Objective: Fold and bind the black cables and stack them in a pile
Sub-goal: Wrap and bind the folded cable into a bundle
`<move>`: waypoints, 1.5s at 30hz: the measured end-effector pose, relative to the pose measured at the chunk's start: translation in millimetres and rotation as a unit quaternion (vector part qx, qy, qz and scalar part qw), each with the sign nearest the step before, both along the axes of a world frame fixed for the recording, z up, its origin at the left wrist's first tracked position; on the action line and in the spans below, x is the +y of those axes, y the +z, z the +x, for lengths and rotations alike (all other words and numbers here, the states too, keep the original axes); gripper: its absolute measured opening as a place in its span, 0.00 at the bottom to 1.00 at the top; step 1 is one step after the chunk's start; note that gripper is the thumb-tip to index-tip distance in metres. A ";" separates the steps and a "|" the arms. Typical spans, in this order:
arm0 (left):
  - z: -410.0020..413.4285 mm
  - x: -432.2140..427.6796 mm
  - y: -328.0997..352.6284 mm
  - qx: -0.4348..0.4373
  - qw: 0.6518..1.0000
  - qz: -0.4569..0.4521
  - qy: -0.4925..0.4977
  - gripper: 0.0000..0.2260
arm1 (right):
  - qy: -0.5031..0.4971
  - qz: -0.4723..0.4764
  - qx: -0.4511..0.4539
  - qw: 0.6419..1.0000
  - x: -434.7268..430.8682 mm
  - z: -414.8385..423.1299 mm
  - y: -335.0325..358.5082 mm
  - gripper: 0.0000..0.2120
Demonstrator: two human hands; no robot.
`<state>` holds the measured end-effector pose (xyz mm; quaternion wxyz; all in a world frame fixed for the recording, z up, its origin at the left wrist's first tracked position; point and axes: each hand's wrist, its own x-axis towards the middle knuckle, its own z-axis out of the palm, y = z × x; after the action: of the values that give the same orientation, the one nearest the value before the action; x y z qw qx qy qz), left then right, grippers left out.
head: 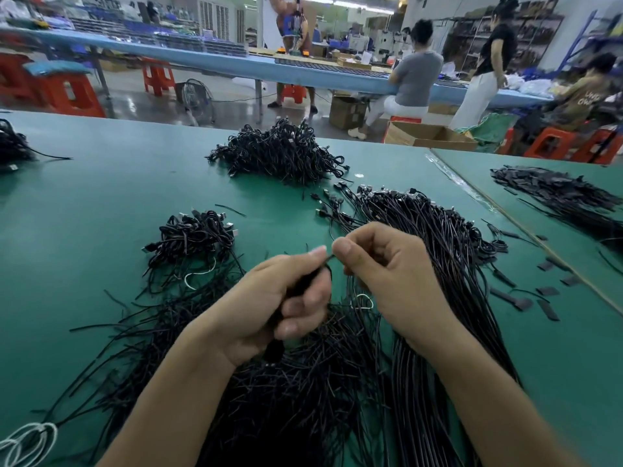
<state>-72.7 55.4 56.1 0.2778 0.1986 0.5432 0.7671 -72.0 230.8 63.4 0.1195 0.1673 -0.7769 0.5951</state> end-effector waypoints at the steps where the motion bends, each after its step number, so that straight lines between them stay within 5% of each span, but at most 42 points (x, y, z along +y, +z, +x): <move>1: -1.2 -0.3 1.0 -0.015 0.998 0.064 0.008 0.20 | -0.002 0.009 -0.024 1.000 -2.7 0.3 -3.7 0.11; 4: -4.7 0.9 3.0 -0.054 0.967 0.232 0.088 0.19 | 0.013 0.117 -0.057 0.991 -8.8 7.0 -12.3 0.10; 6: -8.4 4.1 1.0 -0.035 0.948 0.259 0.180 0.18 | 0.041 0.226 -0.045 0.972 -10.4 12.8 -15.2 0.11; 8: -11.4 7.2 -3.9 0.043 0.951 0.190 0.239 0.17 | 0.075 0.323 -0.037 0.943 -12.1 18.4 -13.8 0.13; 11: -11.4 12.1 -14.2 0.210 0.936 -0.072 0.274 0.11 | 0.093 0.394 -0.003 0.914 -10.1 22.2 -2.9 0.10; 13: -8.9 15.6 -18.2 0.265 0.911 -0.205 0.240 0.13 | 0.076 0.382 0.026 0.921 -3.2 21.8 6.9 0.09; 15: -5.6 16.8 -16.8 0.257 0.913 -0.247 0.197 0.20 | 0.046 0.356 0.046 0.932 6.5 21.1 15.1 0.07; 18: -1.3 14.2 -11.1 0.156 0.966 -0.191 0.082 0.25 | 0.040 0.264 0.045 0.963 15.3 20.2 21.5 0.06; 26: 1.0 -2.3 -4.2 0.024 0.998 -0.035 -0.051 0.23 | 0.149 0.052 -0.051 0.986 13.3 13.9 13.8 0.06; 30: 1.3 -4.0 -6.5 0.023 0.997 -0.033 -0.065 0.22 | 0.152 0.079 -0.042 0.984 13.8 13.7 13.4 0.04; 38: -6.2 11.6 -11.7 0.149 0.953 -0.207 0.164 0.22 | 0.061 0.216 0.028 0.974 8.7 12.6 14.1 0.07; 42: -4.3 12.6 -11.6 0.036 0.983 -0.111 0.141 0.14 | 0.047 0.249 0.073 0.965 1.3 9.5 14.5 0.06; 45: -1.8 15.1 -12.7 -0.038 0.996 -0.047 0.066 0.23 | 0.043 0.250 0.098 0.962 -2.9 5.6 17.1 0.05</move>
<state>-74.5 70.4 43.3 0.2557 0.1199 0.5800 0.7641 -66.4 227.9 80.5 0.1239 0.2832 -0.8772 0.3673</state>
